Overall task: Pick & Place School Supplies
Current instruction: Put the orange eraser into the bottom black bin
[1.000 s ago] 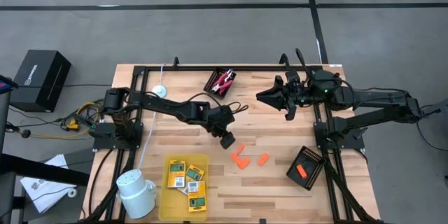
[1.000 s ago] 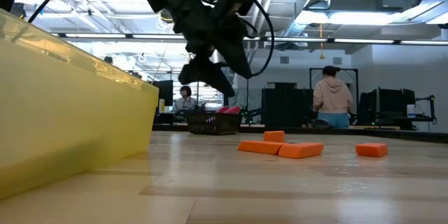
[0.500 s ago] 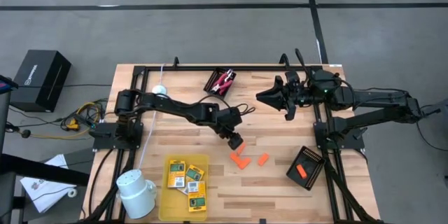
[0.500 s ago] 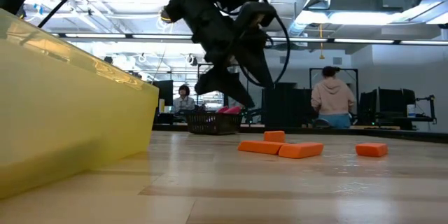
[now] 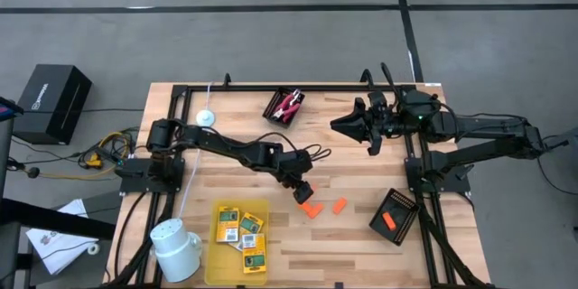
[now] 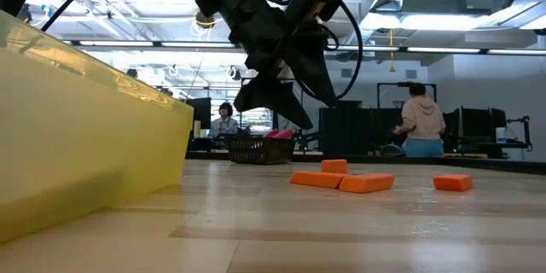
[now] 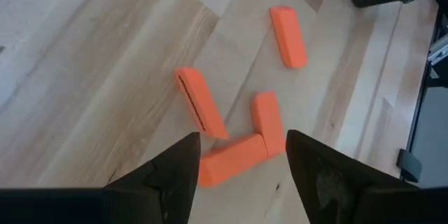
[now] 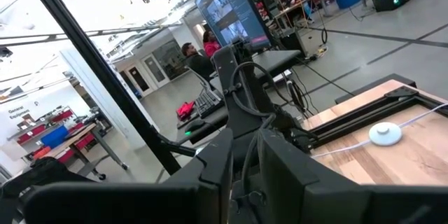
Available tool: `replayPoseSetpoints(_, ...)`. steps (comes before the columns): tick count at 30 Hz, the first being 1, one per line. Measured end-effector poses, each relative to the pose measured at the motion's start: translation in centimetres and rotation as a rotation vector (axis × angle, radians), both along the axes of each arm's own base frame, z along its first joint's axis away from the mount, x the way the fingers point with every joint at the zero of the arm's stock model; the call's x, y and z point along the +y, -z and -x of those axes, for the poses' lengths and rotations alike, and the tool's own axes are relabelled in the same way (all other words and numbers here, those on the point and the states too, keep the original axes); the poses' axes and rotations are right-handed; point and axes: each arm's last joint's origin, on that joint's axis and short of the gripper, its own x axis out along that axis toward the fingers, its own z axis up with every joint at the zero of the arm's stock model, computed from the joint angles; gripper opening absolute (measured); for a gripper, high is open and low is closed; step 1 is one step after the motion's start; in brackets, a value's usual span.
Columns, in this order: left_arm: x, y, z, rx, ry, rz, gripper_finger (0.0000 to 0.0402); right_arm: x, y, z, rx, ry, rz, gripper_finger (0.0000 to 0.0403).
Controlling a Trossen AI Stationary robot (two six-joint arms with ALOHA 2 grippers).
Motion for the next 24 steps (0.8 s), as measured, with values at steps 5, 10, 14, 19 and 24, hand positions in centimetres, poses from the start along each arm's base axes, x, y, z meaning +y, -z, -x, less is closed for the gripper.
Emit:
replayPoseSetpoints(5, 0.3, 0.8, -0.2, 0.020, -0.023, 0.014, 0.0232, 0.0, 0.0, 0.0, -0.002, 0.000, 0.000, 0.0063)
replayPoseSetpoints(10, 0.1, 2.7, -0.8, 0.065, -0.018, 0.078, 0.0238, 0.0, -0.2, 0.0, -0.019, -0.001, -0.012, 0.0063)
replayPoseSetpoints(14, -0.2, 3.9, -0.9, 0.106, -0.009, 0.091, 0.0231, 0.0, -0.2, 0.0, -0.021, -0.003, -0.041, 0.0063)
replayPoseSetpoints(19, -0.1, 4.0, -0.9, 0.102, -0.015, 0.085, 0.0227, 0.0, -0.3, 0.0, -0.025, -0.003, -0.056, 0.0063)
replayPoseSetpoints(24, -0.1, 4.0, -0.9, 0.097, -0.011, 0.076, 0.0226, 0.0, -0.3, 0.0, -0.028, -0.004, -0.069, 0.0063)
